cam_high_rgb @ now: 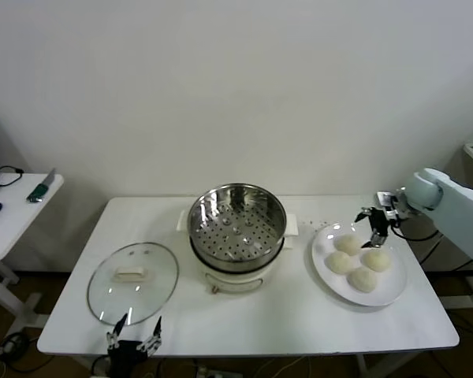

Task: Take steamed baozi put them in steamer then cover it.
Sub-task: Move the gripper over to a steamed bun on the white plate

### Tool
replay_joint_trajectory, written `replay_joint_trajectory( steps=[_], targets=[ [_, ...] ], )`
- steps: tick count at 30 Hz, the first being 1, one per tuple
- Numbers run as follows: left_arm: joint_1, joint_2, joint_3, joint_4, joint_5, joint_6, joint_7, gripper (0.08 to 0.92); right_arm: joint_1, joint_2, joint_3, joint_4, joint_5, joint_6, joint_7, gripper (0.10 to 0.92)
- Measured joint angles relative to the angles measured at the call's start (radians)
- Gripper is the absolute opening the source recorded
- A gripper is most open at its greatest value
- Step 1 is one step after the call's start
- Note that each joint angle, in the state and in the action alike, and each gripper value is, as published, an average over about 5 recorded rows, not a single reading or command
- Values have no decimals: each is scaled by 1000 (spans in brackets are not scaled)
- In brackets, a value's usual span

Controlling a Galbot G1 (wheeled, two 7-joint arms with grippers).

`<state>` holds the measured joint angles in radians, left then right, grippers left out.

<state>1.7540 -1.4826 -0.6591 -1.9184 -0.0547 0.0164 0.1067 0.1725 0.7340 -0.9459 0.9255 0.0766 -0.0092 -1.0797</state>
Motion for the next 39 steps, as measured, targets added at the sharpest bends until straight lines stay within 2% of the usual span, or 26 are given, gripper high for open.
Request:
replay_joint_trajectory(
  steps=[19,35,39],
  targets=[
    [-15,18,5,44,-3,-16,-1,823,-31,242,-7,-348,-112,89,-49,823],
    [-22,28,11,57,-5,-19,-3,823,-42,324,23,-472,-176,121,-39,806],
    [-25,30,10,62,-5,-19,-4,823,-45,332,28,-489,-186,123,-39,775]
  ],
)
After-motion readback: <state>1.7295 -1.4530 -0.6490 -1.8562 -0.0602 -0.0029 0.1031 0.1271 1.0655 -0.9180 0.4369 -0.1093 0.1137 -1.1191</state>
